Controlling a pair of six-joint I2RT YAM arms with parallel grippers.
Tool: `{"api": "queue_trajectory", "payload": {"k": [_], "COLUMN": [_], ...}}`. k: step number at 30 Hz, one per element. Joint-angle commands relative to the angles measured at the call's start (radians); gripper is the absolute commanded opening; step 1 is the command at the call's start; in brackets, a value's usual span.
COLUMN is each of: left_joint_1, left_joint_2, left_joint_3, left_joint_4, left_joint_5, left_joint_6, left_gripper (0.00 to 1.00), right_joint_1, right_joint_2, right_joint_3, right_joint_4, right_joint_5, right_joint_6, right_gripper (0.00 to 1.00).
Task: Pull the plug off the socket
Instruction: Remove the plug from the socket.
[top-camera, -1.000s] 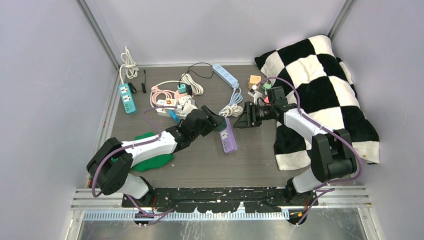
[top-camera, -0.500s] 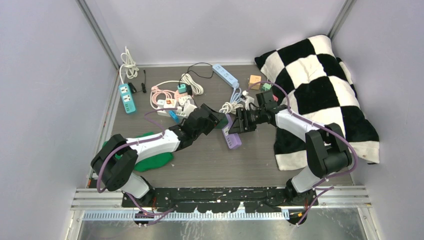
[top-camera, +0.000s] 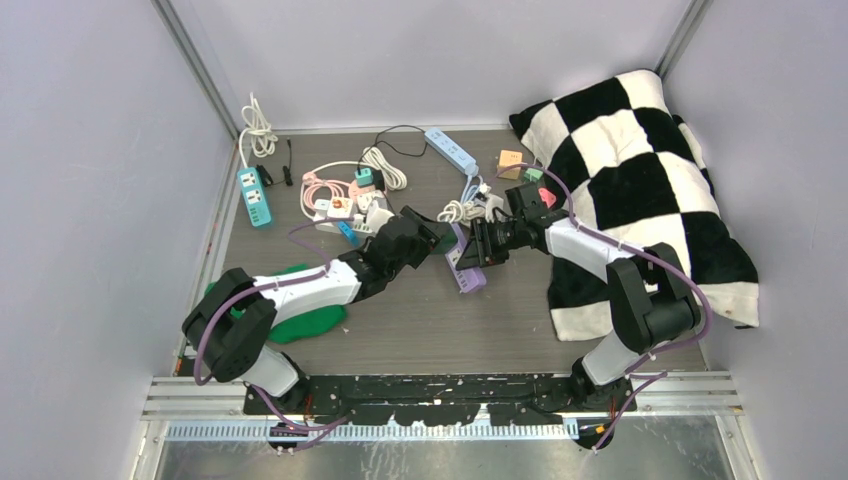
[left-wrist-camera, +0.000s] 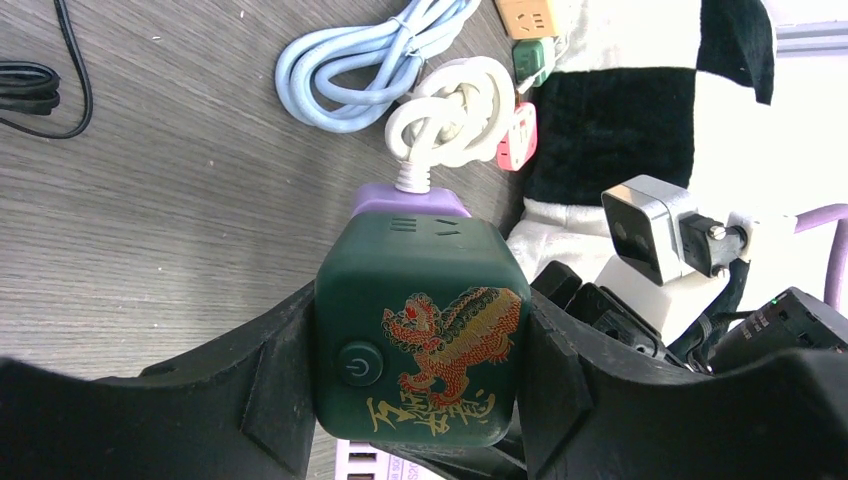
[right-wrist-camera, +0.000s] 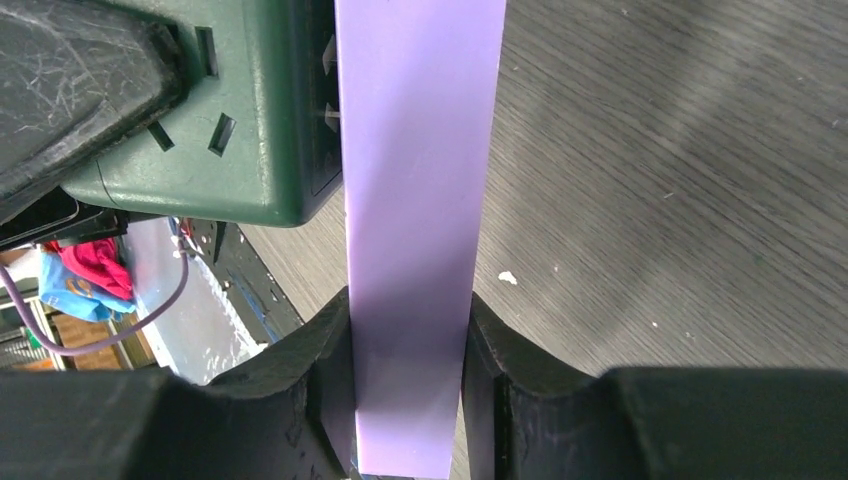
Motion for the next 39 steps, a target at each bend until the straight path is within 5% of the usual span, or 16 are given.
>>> {"api": "queue_trajectory", "payload": {"k": [1, 8, 18, 24, 28, 39], "left_joint_1": [0.010, -0.040, -0.029, 0.088, 0.131, 0.031], "left_joint_2": [-0.032, 0.053, 0.076, 0.001, -0.046, 0.029], "left_joint_3": [0.046, 0.397, 0.455, 0.240, 0.117, 0.432], "left_joint_4": [0.108, -0.521, -0.592, -0.292, -0.143, -0.657], "left_joint_5": [-0.072, -0.163, -0.119, 0.168, 0.234, 0.004], "left_joint_6": [-0.064, -0.063, 0.056, -0.042, -0.126, -0.042], "left_gripper": [0.00, 0.00, 0.00, 0.00, 0.00, 0.01], "right_joint_1": [0.002, 0.003, -0.004, -0.022, -0.032, -0.019], "right_joint_2": [-0.020, -0.023, -0.044, -0.049, -0.051, -0.044], "right_joint_3": [0.047, 0.052, 0.066, 0.070, 0.067, 0.074], "right_joint_4": [0.002, -0.003, -0.030, -0.017, -0.027, -0.059], "right_joint_5": [0.010, -0.001, -0.063, -0.157, -0.117, -0.046], "right_joint_6": [-0.009, -0.008, -0.067, -0.076, -0.081, -0.102], "right_gripper": [0.08, 0.01, 0.01, 0.01, 0.01, 0.01]}}
